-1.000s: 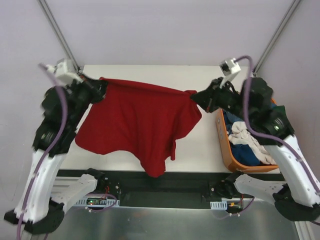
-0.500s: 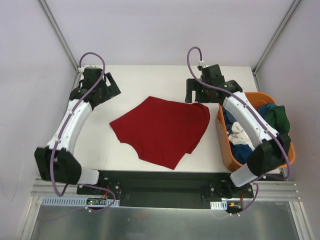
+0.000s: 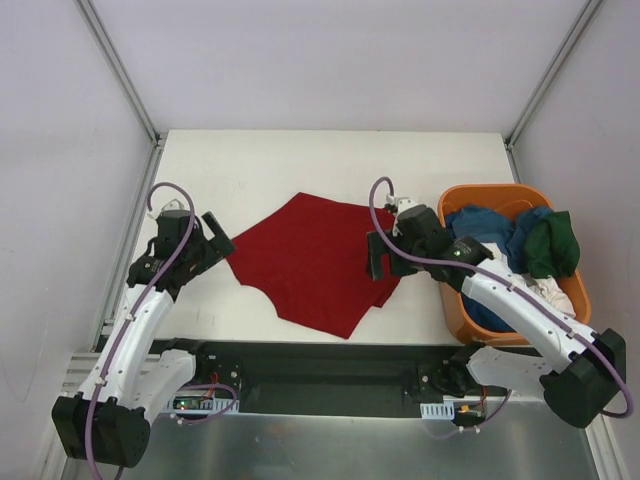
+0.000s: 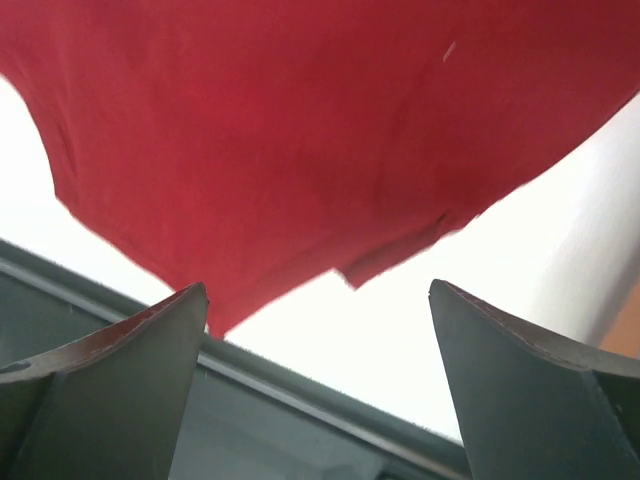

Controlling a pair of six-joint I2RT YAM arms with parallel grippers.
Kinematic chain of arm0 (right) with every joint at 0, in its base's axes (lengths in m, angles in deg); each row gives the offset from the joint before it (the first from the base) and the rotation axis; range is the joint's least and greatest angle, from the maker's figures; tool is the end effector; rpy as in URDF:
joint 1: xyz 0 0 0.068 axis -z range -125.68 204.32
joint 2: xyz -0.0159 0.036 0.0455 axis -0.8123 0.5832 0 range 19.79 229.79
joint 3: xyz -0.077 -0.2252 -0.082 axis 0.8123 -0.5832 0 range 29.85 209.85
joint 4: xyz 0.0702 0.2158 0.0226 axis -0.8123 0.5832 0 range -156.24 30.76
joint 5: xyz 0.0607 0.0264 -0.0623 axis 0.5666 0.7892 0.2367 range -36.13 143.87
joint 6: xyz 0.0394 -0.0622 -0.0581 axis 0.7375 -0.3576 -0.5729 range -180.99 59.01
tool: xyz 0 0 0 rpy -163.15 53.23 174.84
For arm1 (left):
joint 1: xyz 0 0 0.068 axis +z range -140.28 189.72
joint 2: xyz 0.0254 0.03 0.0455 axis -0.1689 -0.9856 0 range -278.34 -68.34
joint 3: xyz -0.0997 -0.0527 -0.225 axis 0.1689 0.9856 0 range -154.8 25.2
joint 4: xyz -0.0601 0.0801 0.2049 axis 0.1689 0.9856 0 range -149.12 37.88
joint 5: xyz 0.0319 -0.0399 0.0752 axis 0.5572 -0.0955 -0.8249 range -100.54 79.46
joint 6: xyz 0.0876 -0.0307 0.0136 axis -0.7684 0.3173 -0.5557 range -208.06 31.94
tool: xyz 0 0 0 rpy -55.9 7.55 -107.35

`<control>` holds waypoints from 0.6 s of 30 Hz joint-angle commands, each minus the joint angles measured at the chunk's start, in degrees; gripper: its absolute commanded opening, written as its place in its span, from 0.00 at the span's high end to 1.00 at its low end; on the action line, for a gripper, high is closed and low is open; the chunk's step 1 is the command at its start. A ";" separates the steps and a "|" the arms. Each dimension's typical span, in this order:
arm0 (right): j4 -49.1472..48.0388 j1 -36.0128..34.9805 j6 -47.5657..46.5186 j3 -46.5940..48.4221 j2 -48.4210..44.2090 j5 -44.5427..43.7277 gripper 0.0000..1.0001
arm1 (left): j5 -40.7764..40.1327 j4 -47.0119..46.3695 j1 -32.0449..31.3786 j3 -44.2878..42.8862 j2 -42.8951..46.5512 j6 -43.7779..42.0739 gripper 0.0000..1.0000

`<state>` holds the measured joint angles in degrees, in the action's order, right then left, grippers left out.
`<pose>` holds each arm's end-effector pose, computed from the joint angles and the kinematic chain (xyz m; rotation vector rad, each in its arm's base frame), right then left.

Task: Fold and stack the t-shirts
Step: Flatten the tshirt out

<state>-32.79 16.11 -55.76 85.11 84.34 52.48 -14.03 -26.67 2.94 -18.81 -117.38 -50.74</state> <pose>0.1962 0.1520 0.2500 -0.6533 2.2504 0.3530 0.1996 -0.0186 0.2413 -0.6240 2.1584 -0.3527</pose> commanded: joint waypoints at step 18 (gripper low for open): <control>0.20 -15.48 17.00 -10.97 -5.93 -9.07 0.03 | 7.70 -15.13 3.71 5.69 -23.19 4.60 0.10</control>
<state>-34.13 1.83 -42.12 73.99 79.21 46.34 -9.68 -36.82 5.52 -13.83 -136.20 -46.67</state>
